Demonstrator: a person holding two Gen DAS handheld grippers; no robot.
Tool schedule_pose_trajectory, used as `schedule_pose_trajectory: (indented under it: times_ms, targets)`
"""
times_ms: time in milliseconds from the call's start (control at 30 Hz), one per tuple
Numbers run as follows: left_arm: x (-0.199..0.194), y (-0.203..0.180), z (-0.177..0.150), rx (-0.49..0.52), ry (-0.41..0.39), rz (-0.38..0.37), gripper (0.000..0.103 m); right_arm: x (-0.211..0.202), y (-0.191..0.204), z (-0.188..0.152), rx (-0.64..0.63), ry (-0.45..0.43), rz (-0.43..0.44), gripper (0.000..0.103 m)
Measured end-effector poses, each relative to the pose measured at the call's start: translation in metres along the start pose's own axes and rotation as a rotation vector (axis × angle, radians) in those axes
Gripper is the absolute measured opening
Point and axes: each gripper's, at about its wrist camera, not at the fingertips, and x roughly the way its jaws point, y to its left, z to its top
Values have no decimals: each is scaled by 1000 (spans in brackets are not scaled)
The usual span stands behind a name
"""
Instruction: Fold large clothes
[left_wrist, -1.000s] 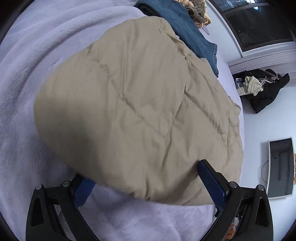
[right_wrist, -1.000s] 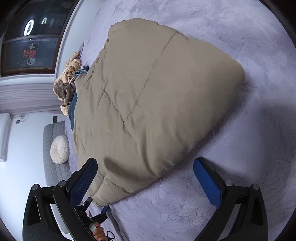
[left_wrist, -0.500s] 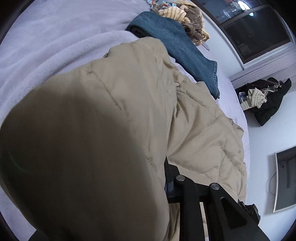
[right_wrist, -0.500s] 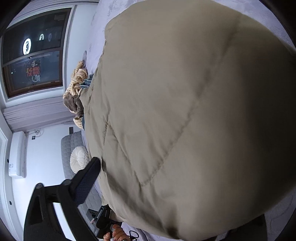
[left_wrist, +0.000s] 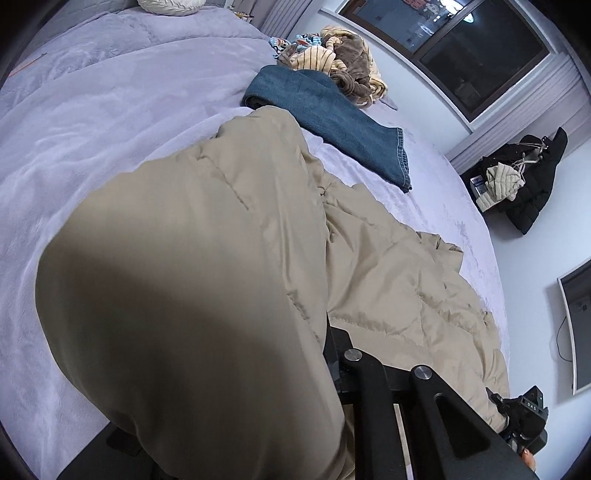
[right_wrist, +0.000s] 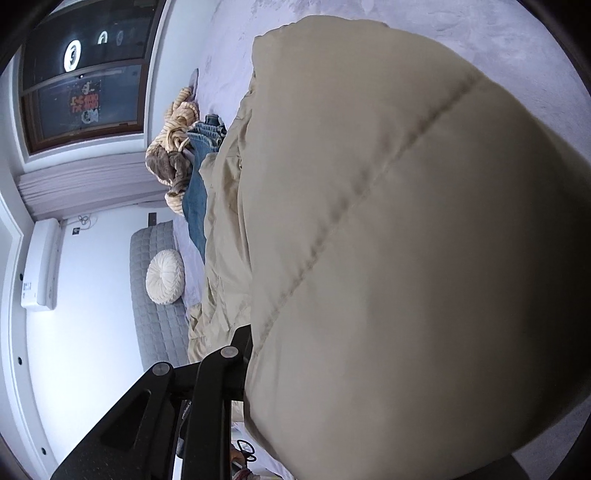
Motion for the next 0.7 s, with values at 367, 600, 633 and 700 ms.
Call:
schedule_pose_trajectory:
  times_ms: [367, 600, 633, 700]
  targets:
    - [-61, 58, -77, 34, 84, -24, 19, -32, -38, -84, 20, 28, -34, 23]
    - [-66, 89, -108, 76, 174, -30, 19, -43, -56, -127, 56, 2, -68, 25]
    - [-63, 92, -110, 74, 183, -30, 19, -42, -58, -128, 56, -5, -75, 26]
    - [-61, 97, -111, 68, 192, -18, 22, -38, -61, -128, 53, -16, -94, 29]
